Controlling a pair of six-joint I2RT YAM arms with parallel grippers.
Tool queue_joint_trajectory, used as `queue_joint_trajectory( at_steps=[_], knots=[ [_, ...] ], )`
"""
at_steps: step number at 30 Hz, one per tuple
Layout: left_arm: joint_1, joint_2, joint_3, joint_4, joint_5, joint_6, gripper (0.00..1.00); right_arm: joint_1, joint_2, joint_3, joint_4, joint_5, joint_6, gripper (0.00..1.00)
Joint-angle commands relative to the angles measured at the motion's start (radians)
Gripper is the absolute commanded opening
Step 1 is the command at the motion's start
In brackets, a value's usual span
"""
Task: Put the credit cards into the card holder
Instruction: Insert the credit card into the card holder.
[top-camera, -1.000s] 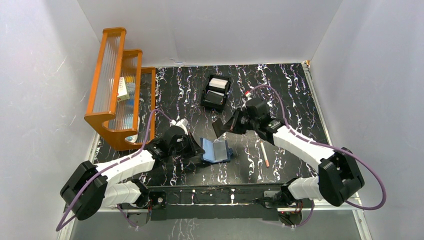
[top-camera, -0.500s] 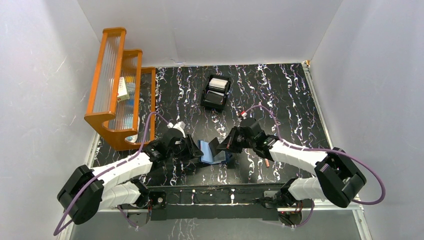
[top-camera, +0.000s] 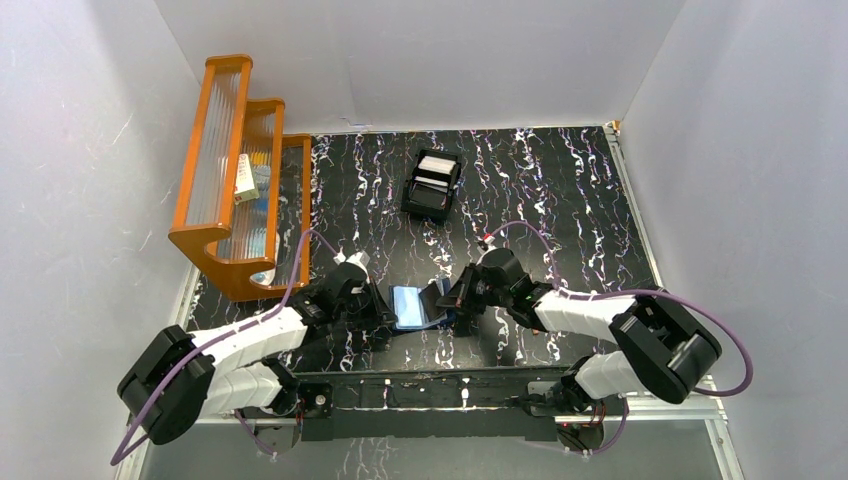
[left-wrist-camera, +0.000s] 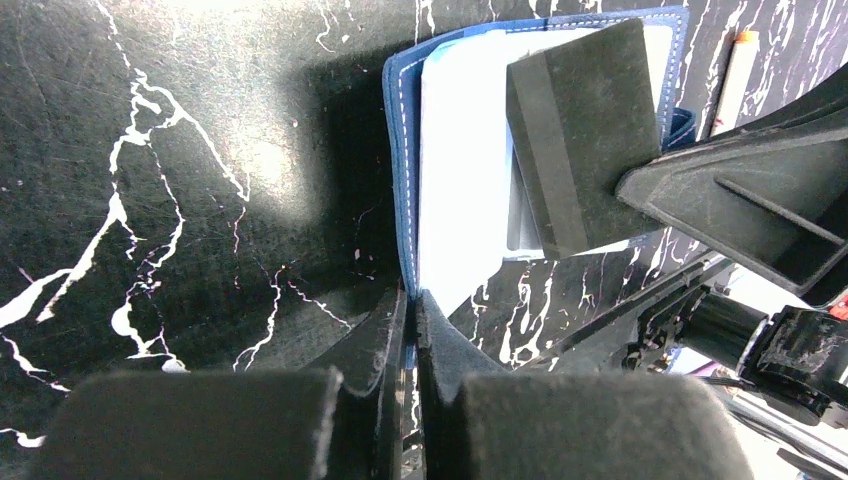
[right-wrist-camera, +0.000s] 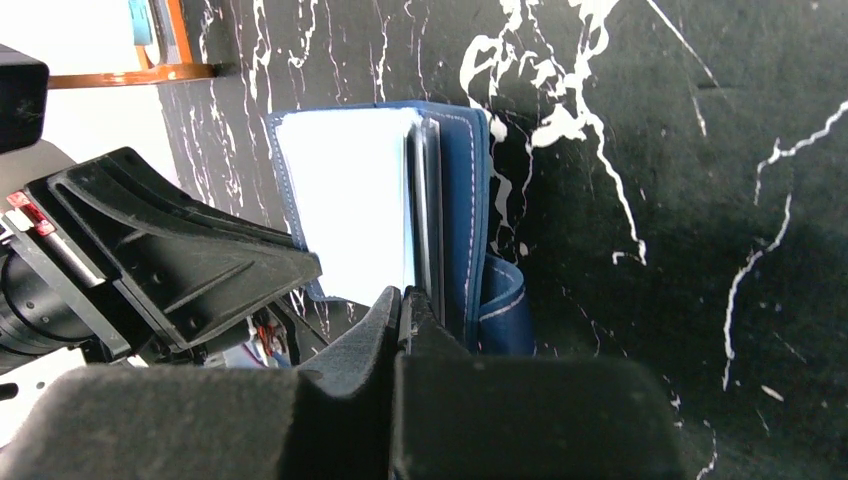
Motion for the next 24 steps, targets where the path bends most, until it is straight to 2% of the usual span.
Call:
queue_joint_trajectory(
  at_steps=[1,24],
  knots=[
    [-0.005,0.014,0.003,-0.011,-0.007,0.025,0.00,0.009,0.031,-0.010,0.143,-0.009,-0.029,0.00],
    [-0.003,0.045,0.001,-0.006,0.003,0.044,0.00,0.036,0.132,-0.050,0.370,-0.087,-0.126,0.01]
  ],
)
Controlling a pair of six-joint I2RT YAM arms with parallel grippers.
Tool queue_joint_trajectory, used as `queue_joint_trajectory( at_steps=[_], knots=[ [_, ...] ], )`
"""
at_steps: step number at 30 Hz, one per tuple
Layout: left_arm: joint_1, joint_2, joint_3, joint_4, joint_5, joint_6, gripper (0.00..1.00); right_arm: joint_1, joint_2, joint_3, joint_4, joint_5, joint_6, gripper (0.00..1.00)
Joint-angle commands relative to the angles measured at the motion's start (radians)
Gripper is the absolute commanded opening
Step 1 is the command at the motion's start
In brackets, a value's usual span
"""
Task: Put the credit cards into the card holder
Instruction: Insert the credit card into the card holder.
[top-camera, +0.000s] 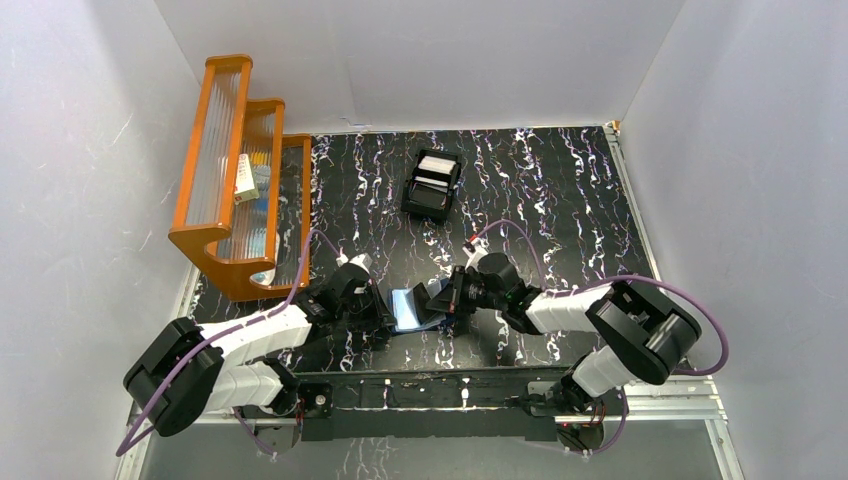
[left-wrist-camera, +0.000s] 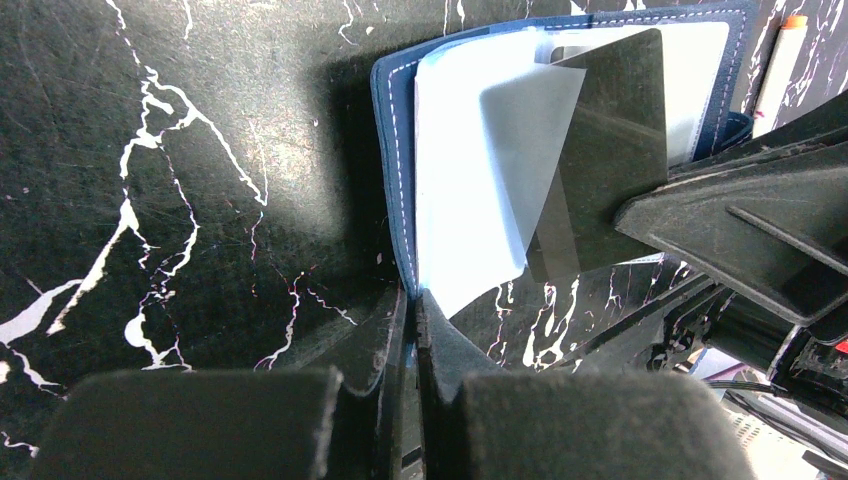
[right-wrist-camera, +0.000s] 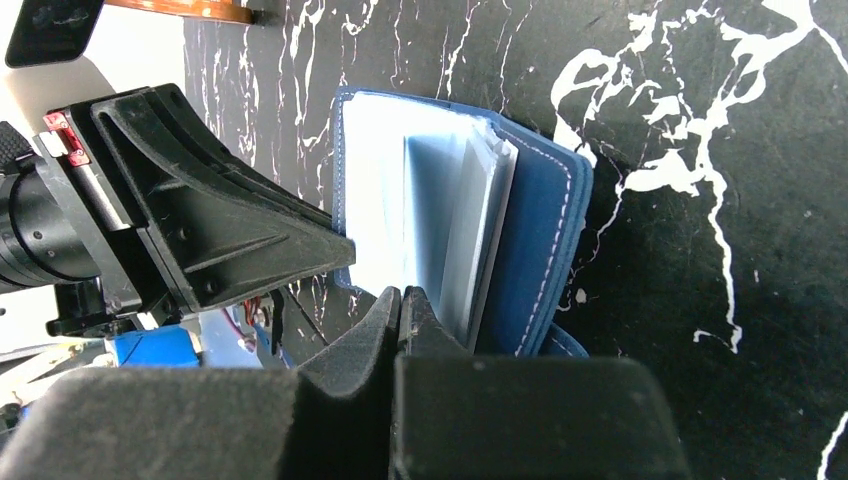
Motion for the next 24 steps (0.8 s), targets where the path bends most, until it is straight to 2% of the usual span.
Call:
queue_joint_trajectory(
  at_steps=[1,13,19,24],
  knots=[
    [-0.004,-0.008,0.000,-0.012,0.003,0.017,0.00,0.008,0.021,-0.018,0.112,-0.016,-0.026,0.01],
    [-0.004,-0.010,-0.002,-0.005,0.009,0.016,0.00,0.022,0.039,-0.032,0.145,0.099,-0.022,0.02],
    [-0.004,-0.010,0.001,-0.003,0.012,0.018,0.00,0.045,0.091,-0.042,0.202,0.110,0.009,0.10],
    [-0.005,-0.013,0.001,-0.006,0.010,0.019,0.00,0.068,0.062,-0.025,0.106,0.141,0.000,0.23]
  ],
)
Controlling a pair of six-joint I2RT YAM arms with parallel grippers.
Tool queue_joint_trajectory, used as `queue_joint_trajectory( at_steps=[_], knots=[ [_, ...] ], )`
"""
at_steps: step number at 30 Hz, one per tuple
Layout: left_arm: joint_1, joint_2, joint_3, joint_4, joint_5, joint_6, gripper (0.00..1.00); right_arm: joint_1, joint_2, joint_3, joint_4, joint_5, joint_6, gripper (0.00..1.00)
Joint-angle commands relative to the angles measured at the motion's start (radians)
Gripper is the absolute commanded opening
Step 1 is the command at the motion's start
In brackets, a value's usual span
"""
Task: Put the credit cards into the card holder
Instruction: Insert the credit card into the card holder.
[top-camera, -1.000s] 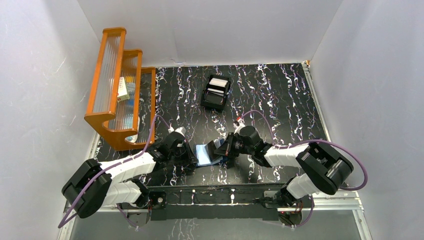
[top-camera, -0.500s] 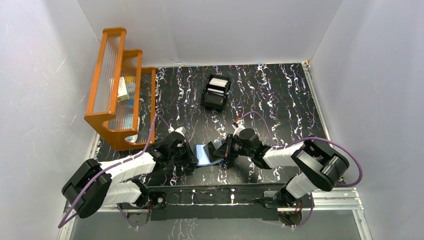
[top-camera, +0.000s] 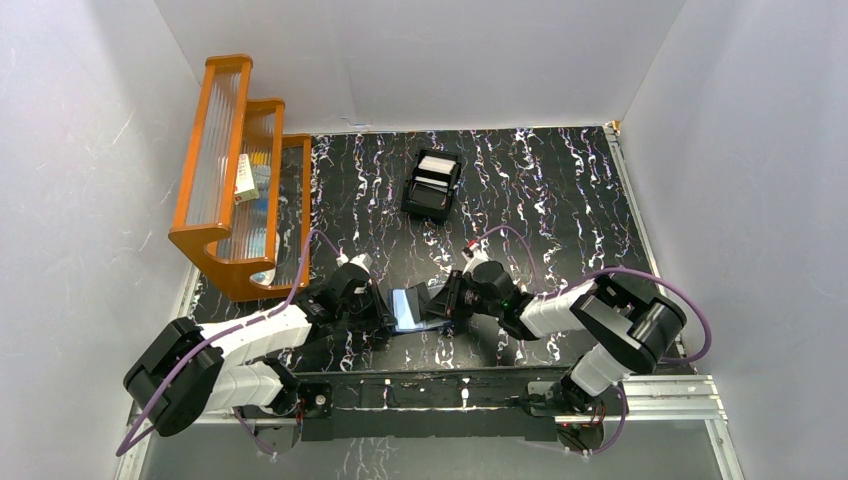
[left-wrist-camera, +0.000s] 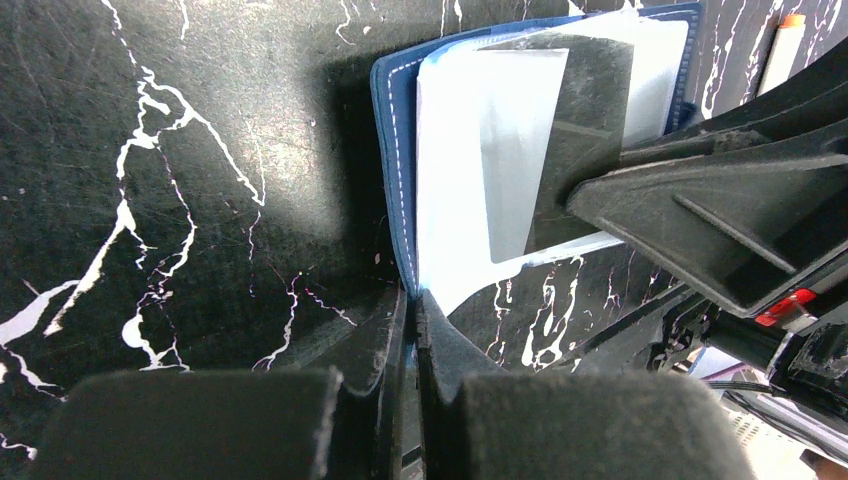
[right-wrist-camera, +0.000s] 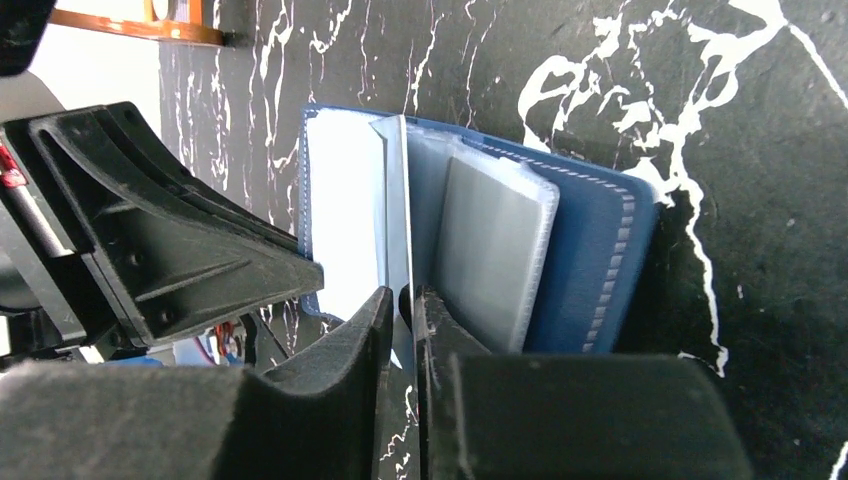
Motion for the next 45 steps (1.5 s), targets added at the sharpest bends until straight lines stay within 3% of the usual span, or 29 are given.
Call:
queue_joint_trajectory(
  at_steps=[1,6,12,20,23,31,37,45],
  knots=[
    [-0.004,-0.014,0.001,-0.008,0.006,0.019,0.00,0.025,-0.036,0.008,-0.059,0.051,-0.014,0.24],
    [-0.004,-0.012,0.003,-0.007,0.006,0.020,0.00,0.033,-0.079,0.017,-0.159,0.064,-0.010,0.26],
    [-0.003,-0.003,0.003,-0.005,0.008,0.018,0.00,0.039,-0.065,0.038,-0.184,0.024,-0.008,0.18],
    [-0.004,0.001,0.000,0.003,0.011,0.017,0.00,0.044,0.033,0.062,-0.126,-0.079,0.015,0.16],
    [-0.004,-0.002,0.000,0.000,0.008,0.016,0.00,0.049,0.043,0.078,-0.146,-0.091,0.016,0.24],
    [-0.004,0.000,0.009,-0.012,0.003,0.023,0.00,0.048,-0.085,0.153,-0.476,0.053,-0.035,0.53],
    [-0.004,0.003,0.013,-0.013,0.003,0.026,0.00,0.047,-0.128,0.210,-0.603,0.101,-0.069,0.54],
    [-0.004,0.005,0.014,-0.012,0.006,0.028,0.00,0.048,-0.115,0.259,-0.624,0.125,-0.091,0.54]
  ],
)
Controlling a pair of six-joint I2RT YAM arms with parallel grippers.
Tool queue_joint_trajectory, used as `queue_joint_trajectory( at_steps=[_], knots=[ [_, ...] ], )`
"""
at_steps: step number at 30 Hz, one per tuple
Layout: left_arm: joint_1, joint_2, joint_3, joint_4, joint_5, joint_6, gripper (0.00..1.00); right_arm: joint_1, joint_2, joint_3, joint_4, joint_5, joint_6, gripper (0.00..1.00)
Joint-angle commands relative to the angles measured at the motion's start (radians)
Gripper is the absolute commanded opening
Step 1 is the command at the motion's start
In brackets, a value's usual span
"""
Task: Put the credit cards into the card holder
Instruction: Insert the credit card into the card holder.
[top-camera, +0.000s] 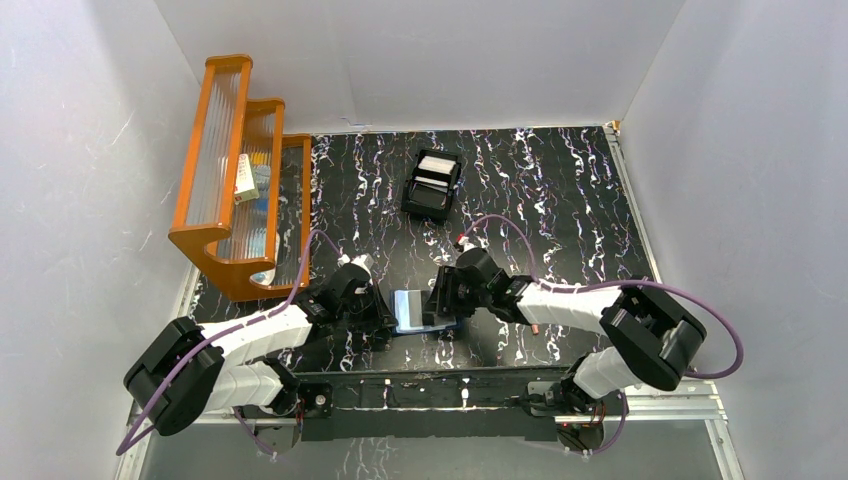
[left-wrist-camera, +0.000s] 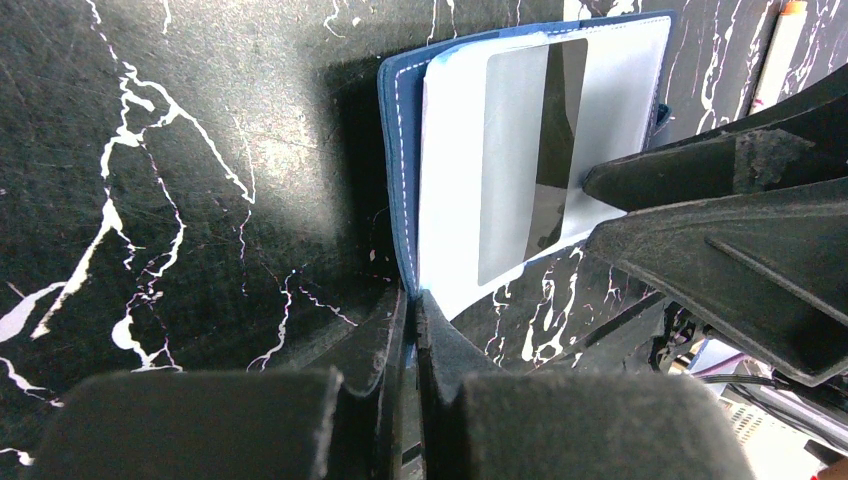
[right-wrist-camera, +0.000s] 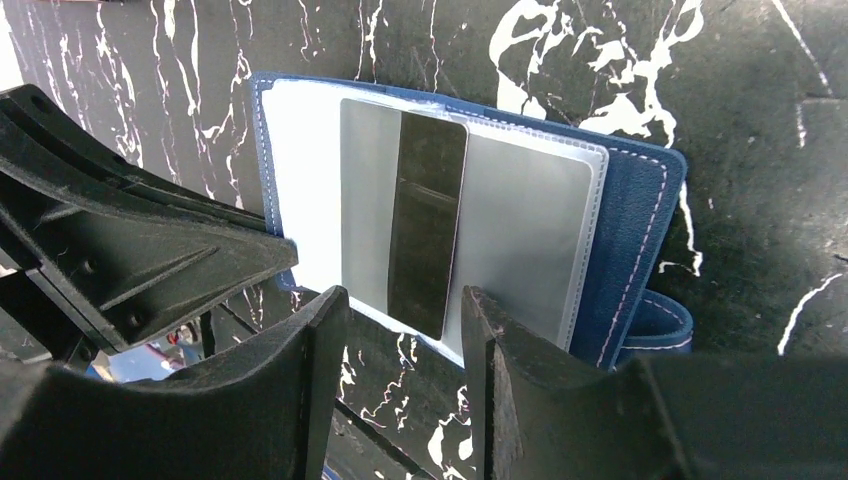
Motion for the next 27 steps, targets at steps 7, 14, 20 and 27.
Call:
queue_joint_trajectory(
  at_steps=[7,14,20,27],
  knots=[
    [-0.004,0.008,0.010,-0.002,0.011,0.019,0.00,0.001,0.080,0.093,-0.012,0.021,-0.042,0.54],
    [-0.004,0.017,0.011,0.007,0.019,0.023,0.00,0.005,0.126,0.113,0.041,-0.027,-0.040,0.54],
    [-0.004,0.015,0.009,0.016,0.020,0.024,0.00,0.019,0.140,0.114,0.102,-0.060,-0.039,0.52],
    [-0.004,0.012,0.005,0.021,0.022,0.023,0.00,0.027,0.138,0.099,0.158,-0.087,-0.034,0.49]
  ],
)
